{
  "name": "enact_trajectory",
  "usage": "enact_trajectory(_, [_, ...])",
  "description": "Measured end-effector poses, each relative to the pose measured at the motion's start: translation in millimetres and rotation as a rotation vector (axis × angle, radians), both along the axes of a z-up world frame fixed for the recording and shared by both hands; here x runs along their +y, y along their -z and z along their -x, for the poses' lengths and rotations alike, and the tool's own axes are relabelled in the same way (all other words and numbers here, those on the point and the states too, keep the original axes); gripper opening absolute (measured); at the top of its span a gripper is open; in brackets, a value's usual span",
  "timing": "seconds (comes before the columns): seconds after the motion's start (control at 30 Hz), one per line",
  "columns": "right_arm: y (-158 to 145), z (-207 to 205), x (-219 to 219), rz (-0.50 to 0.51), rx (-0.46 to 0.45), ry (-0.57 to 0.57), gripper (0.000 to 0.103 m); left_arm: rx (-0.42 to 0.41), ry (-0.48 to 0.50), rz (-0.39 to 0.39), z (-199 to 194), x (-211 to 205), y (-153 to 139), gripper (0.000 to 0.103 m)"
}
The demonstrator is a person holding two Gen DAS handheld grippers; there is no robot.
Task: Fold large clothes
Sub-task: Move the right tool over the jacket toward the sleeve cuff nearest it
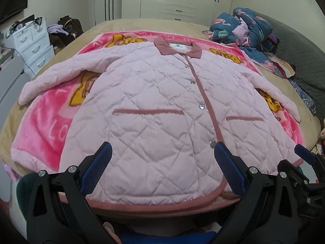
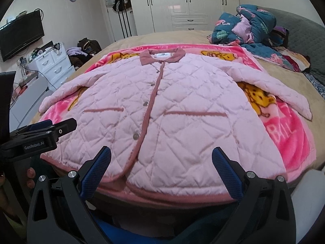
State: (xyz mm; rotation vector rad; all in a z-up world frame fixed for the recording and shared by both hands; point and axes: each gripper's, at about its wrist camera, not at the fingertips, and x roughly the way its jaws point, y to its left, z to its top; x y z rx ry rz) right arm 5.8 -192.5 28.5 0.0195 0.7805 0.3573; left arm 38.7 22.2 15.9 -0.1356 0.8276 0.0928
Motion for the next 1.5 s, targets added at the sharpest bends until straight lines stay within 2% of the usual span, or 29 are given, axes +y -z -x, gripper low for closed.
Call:
enact_trajectory(0.33, [-13, -37, 4, -0.005, -0.004, 0.003, 0.099, -0.033, -0.023, 0.007, -28, 12, -17, 0.094])
enact_trajectory(0.73, [-32, -77, 11, -0.013, -0.016, 0.009, 0.099, -0.014, -0.028, 0.029, -58, 21, -21, 0.094])
enact_trajectory(0.9, [-38, -93, 11, -0.022, -0.02, 0.019, 0.099, 0.002, -0.019, 0.05, -75, 24, -26, 0.094])
enact_trajectory(1.27, [-66, -136, 7, -0.042, -0.04, 0.05, 0.099, 0.034, 0.013, 0.041, -117, 16, -39, 0.094])
enact_trajectory(1.5, [-79, -168, -1, -0.045, -0.06, 0.082, 0.099, 0.016, 0.034, 0.034, -152, 8, -54, 0.094])
